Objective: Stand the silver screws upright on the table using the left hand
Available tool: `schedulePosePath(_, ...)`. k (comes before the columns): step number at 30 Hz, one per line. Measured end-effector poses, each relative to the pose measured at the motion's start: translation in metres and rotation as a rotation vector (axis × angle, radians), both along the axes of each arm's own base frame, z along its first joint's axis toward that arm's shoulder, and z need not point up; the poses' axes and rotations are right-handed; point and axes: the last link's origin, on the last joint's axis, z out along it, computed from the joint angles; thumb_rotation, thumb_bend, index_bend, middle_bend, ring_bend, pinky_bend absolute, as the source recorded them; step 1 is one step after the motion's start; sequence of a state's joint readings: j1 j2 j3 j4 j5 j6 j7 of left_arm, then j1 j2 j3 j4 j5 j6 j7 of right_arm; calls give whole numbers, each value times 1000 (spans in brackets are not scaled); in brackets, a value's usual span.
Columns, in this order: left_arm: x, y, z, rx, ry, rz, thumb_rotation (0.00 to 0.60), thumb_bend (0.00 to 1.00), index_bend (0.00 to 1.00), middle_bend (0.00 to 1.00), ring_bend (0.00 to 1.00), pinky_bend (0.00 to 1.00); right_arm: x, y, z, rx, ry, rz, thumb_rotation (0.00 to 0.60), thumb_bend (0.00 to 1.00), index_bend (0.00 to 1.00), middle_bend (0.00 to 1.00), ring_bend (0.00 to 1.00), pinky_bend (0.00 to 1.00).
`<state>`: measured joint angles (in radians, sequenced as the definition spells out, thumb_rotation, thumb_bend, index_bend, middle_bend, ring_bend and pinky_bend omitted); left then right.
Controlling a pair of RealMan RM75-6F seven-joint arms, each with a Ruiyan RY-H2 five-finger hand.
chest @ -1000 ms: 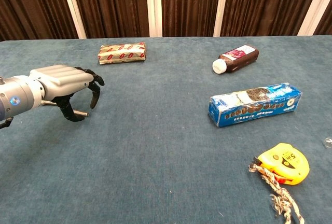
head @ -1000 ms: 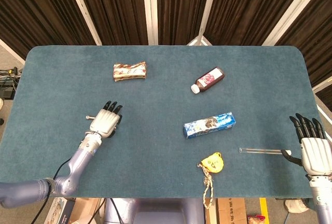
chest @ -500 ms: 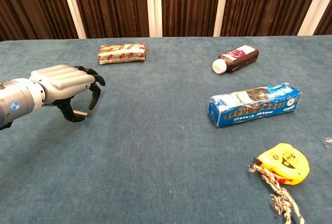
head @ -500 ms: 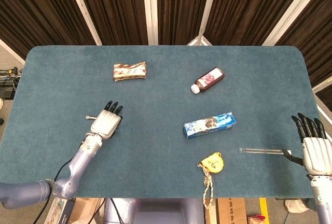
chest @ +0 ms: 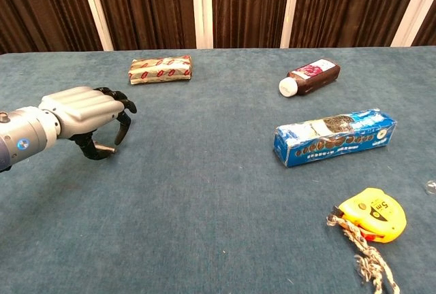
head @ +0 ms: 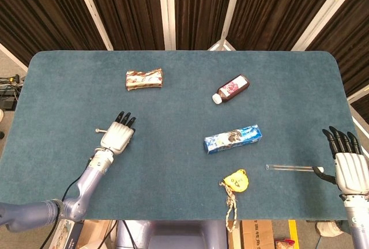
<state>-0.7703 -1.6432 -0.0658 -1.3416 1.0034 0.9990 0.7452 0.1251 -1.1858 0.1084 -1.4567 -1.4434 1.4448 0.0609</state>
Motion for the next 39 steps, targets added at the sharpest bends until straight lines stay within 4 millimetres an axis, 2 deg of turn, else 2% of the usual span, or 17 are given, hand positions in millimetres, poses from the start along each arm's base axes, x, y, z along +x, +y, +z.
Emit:
schedulePosePath(15,0,-2,-7,-4,25,-13,600,483,570,114,0,0,-2,-1,-1,2,-3,-6,600,171,107,91,97,0)
schedulePosePath(26,-2,0,-2,14,7,2,600,499,587,120,0,0,-2,-1,0,3,-10,-9,600,169,107,91,97,0)
schedulePosePath(31,2,-1,5,1,-87,46,600,498,587,119,0,0,-2,-1,-1,4,-9,-7,600,170,107,91,97,0)
schedulePosePath(39,11,0,33,-20,-324,138,600,497,587,117,0,0,-1,-2,-4,13,-3,-5,600,171,107,91,97,0)
